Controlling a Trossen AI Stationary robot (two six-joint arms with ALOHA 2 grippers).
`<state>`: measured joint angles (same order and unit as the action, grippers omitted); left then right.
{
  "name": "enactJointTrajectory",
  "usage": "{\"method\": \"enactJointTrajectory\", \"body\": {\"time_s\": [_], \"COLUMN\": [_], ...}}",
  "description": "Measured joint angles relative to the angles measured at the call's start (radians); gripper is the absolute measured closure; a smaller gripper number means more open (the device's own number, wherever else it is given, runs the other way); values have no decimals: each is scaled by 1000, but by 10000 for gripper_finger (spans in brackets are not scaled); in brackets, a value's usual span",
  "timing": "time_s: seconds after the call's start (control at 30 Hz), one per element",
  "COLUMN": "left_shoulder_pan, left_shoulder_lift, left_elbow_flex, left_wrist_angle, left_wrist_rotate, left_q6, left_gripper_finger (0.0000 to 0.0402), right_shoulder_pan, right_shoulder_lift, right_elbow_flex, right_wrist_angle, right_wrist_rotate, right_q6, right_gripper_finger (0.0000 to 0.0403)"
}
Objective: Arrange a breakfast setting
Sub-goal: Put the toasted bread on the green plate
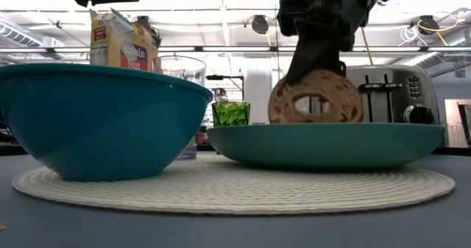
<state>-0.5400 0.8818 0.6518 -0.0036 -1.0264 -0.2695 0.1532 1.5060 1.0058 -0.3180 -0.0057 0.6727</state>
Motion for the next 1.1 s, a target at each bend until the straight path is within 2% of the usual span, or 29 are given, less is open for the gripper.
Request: {"method": "enactJointTrajectory", "body": {"time_s": [0.43,0.87,1.1], "left_shoulder_pan": [0,0,0], "left_shoulder_lift": [0,0,0], "left_elbow_flex": [0,0,0], "left_wrist_angle": [0,0,0], "left_wrist_rotate": [0,0,0], "left_q6": [0,0,0], "left_gripper_finger": [9,9,9], "right_shoulder_pan": [0,-1,-2], "right_shoulder_lift": [14,14,14], "right_elbow_flex": [-1,-60,-60], "right_wrist_angle": [-7,5,24], "right_wrist_rotate": [2,7,128], "right_q6": [-3,-3,-40], "right_gripper_finger": [314,314,314]}}
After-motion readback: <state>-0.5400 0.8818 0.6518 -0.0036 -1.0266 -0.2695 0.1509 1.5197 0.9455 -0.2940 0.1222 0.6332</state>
